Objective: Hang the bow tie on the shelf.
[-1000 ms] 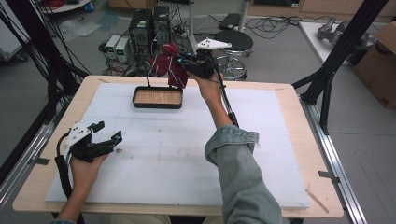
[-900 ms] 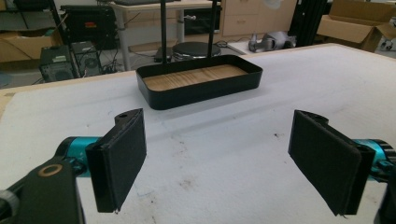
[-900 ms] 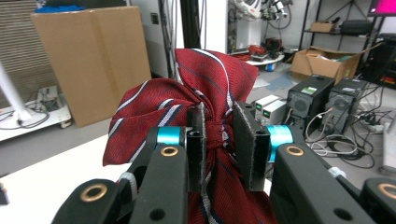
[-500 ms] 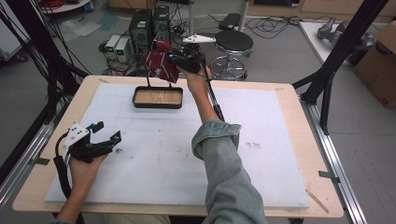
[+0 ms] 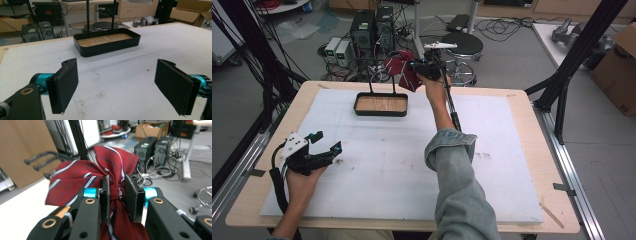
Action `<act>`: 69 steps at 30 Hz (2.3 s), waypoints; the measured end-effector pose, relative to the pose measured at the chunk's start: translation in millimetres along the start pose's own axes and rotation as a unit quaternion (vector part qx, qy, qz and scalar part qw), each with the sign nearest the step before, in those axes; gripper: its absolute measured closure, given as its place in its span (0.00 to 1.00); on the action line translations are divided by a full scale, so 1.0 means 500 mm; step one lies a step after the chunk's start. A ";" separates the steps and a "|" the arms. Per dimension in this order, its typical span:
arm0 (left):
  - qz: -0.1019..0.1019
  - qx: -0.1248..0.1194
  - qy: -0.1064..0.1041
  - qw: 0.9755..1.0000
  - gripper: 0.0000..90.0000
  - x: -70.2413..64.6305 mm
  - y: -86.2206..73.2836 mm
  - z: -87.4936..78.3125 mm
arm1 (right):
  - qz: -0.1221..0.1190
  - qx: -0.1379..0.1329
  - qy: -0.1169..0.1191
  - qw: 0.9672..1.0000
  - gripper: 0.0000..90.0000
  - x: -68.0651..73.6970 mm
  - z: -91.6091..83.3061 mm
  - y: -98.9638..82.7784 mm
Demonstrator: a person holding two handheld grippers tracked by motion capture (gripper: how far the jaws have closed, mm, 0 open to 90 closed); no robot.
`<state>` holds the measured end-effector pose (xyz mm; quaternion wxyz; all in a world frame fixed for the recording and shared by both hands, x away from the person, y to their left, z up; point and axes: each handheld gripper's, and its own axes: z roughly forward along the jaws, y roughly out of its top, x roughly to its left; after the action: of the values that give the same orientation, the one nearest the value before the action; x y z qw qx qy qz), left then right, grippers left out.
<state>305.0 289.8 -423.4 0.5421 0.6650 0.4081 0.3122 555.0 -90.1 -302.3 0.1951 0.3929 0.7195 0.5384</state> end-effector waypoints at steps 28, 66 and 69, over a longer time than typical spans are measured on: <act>0.003 0.007 -0.003 1.000 0.22 -0.003 -0.003 0.006 | 0.000 0.054 0.029 0.998 0.81 -0.016 0.042 -0.110; 0.005 0.008 -0.001 1.000 0.22 -0.004 -0.004 0.005 | -0.008 0.025 0.008 1.000 0.40 -0.026 -0.034 -0.080; 0.004 0.007 0.000 1.000 0.22 -0.003 -0.003 0.004 | -0.006 0.017 0.002 1.000 0.37 -0.034 -0.057 -0.079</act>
<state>305.7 287.5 -425.5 0.5360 0.6705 0.4074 0.3117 531.1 -125.5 -331.5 0.1901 0.3904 0.7313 0.5259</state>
